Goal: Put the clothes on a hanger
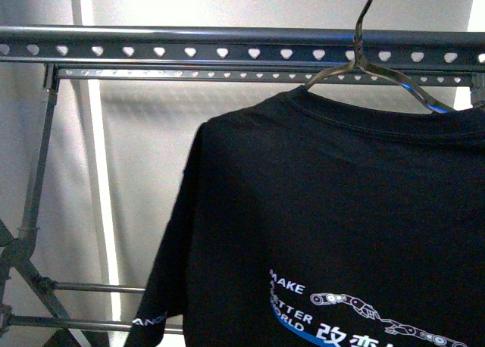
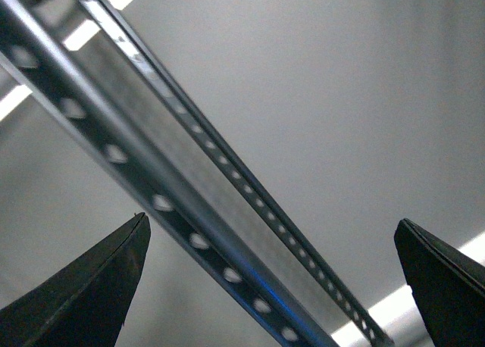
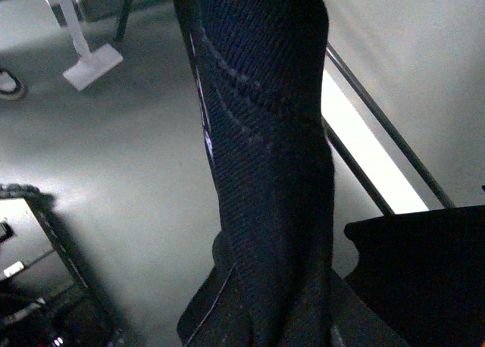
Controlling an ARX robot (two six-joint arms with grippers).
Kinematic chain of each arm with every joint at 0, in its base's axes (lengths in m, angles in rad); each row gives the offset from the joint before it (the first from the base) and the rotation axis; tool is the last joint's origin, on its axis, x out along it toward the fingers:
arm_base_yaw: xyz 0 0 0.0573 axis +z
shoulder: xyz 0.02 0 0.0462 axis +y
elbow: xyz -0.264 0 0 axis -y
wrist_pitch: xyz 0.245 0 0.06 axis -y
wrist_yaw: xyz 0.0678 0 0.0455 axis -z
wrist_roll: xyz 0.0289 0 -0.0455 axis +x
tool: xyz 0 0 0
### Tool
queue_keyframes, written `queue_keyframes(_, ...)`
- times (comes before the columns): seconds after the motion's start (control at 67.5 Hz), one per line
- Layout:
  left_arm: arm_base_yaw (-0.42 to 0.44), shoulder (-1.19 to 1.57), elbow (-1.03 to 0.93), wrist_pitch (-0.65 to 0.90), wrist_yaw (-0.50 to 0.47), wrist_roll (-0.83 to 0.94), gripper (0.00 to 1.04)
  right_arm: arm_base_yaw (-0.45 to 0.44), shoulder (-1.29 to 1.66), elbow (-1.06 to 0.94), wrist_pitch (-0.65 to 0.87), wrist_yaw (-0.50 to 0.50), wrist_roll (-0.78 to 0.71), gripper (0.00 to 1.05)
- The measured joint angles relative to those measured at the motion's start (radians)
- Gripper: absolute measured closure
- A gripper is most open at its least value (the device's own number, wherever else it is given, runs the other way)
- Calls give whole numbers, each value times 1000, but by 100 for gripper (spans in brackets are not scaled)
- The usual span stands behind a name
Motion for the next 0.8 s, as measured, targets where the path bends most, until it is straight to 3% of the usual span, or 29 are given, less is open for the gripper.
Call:
queue_keyframes(0.074,-23,-2,-35,-4,4,7,7,-5,-48,-52,69,-29,117,96)
queue_keyframes(0.207,-66,-93,-152,-193,71,363,26,0,-141,-113,140,-84,366,99)
queue_keyframes(0.252,-78,-152,-266,-151,74,528,35,1,-180,-129,145,-88,463,100)
queue_keyframes(0.37,-76,-284,-518,-15,72,757,56,5,-267,-159,124,-86,715,100)
queue_keyframes(0.622,-69,-453,-922,157,68,852,103,65,-264,-128,201,-3,1101,100)
queue_keyframes(0.799,-69,-554,-1072,213,69,864,101,55,-146,-5,315,45,1326,100)
